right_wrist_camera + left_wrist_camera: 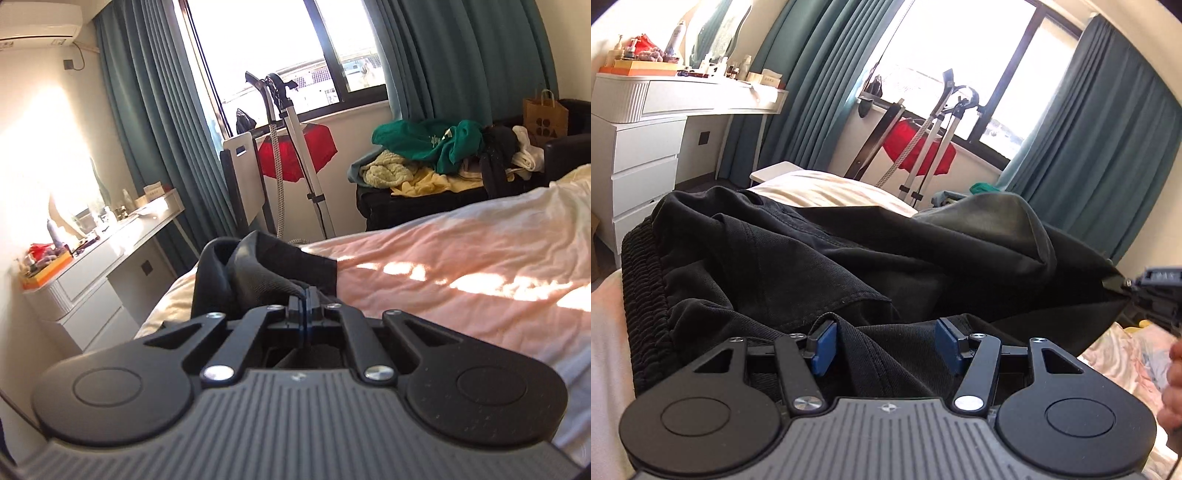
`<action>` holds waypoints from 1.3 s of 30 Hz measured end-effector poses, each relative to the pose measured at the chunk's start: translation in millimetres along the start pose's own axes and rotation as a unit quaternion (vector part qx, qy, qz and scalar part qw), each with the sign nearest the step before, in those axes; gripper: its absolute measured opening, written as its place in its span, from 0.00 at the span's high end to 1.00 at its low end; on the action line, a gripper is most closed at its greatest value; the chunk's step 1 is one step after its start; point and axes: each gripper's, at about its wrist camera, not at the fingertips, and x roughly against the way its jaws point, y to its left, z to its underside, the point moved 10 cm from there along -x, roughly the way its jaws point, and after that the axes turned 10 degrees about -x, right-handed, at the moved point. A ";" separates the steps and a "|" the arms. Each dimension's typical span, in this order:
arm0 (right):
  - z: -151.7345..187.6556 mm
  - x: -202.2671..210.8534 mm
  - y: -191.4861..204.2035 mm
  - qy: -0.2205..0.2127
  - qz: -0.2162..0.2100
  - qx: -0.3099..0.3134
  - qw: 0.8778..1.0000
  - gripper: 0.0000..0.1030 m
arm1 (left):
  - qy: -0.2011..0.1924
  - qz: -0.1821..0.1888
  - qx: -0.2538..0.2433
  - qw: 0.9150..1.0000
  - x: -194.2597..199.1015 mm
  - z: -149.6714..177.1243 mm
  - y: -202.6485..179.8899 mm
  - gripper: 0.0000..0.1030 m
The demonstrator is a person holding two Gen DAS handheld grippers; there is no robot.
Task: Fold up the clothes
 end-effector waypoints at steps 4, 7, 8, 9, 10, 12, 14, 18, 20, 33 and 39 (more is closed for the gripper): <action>66.6 37.8 -18.9 0.056 -0.010 -0.036 0.998 0.96 | -0.001 0.013 -0.003 1.000 22.8 -1.1 -7.2 0.43; 119.3 44.9 -35.1 0.103 -0.008 -0.053 0.993 0.96 | -0.015 0.016 -0.015 1.000 41.2 -4.3 -13.7 0.43; 136.5 44.0 -38.6 0.125 -0.006 -0.060 0.990 0.96 | -0.021 0.013 -0.028 0.999 47.4 -5.6 -17.7 0.43; 149.0 43.1 -40.6 0.140 -0.007 -0.069 0.988 0.96 | -0.027 0.010 -0.040 0.999 53.3 -6.8 -21.8 0.43; 155.2 43.3 -40.5 0.144 -0.008 -0.071 0.987 0.96 | -0.032 0.016 -0.048 0.998 57.0 -7.6 -27.3 0.43; 165.8 44.1 -39.6 0.148 -0.012 -0.070 0.986 0.95 | -0.040 0.026 -0.073 0.996 62.2 -7.7 -40.9 0.42; 158.9 47.9 -41.1 0.136 -0.012 -0.081 0.987 0.94 | -0.047 0.034 -0.106 0.993 65.5 -6.4 -56.9 0.41; 139.6 65.4 -54.7 0.106 -0.021 -0.110 0.988 0.87 | -0.037 0.043 -0.163 0.985 60.7 10.1 -83.3 0.41; 132.5 72.0 -63.2 0.097 -0.025 -0.113 0.988 0.68 | -0.024 0.044 -0.185 0.981 54.0 19.0 -93.8 0.41; 90.9 27.8 -116.4 0.093 -0.096 -0.271 0.953 0.50 | 0.014 0.026 -0.188 0.982 29.2 37.9 -122.1 0.41; 47.2 -43.3 -114.5 0.098 -0.077 -0.233 0.964 0.50 | -0.001 0.026 -0.169 0.985 18.6 31.0 -116.1 0.41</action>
